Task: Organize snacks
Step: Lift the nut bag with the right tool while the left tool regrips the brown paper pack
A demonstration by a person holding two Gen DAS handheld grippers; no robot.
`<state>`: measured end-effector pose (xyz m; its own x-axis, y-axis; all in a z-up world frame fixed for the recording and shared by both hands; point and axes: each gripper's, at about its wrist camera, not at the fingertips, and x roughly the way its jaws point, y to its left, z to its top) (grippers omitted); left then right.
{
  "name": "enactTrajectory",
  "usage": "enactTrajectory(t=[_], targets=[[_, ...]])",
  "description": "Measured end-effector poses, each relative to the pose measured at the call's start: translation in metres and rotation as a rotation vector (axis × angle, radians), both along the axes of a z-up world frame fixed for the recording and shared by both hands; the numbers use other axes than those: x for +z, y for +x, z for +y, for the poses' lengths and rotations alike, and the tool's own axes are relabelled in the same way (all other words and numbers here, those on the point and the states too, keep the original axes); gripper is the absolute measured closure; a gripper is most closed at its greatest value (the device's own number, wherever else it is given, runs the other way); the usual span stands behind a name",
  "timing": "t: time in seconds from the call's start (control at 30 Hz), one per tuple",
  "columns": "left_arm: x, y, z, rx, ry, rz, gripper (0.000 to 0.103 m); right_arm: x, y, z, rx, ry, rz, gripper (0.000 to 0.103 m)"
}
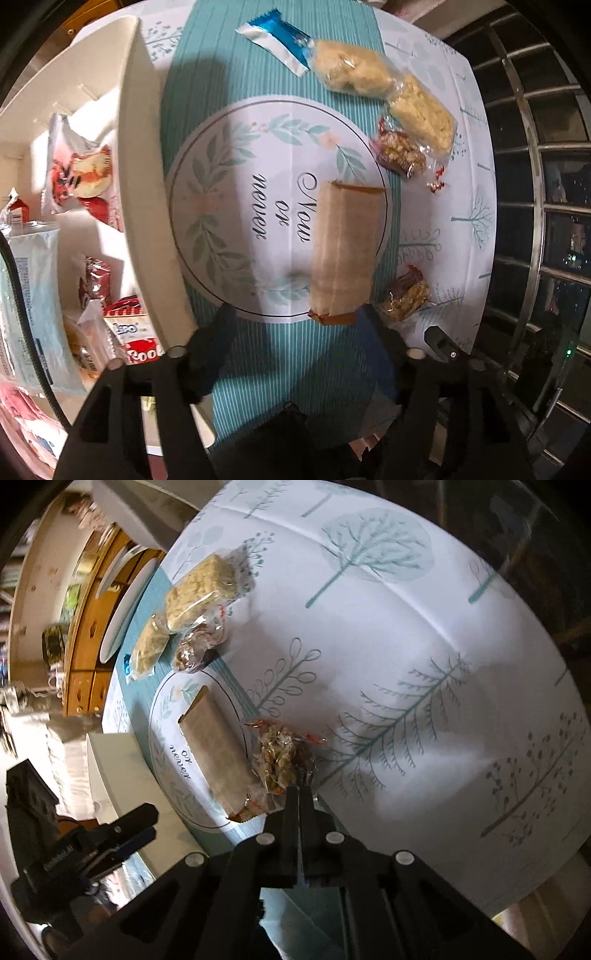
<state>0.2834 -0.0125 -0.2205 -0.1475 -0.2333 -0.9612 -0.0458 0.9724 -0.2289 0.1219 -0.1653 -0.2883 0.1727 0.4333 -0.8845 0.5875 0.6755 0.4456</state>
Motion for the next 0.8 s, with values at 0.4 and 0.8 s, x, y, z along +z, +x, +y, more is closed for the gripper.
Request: enactTrajectory(t=[0.4,0.8], targets=[[-0.030,0.028,-0.033,-0.035,0.035,0.012,0.027,-0.010,0.027,0.006,0.012,0.008,0.040,0.058],[-0.062,0.044,-0.058,-0.053,0.086,0.070,0.027,-0.006,0.049,0.030,0.123,-0.139,0.068,0.050]])
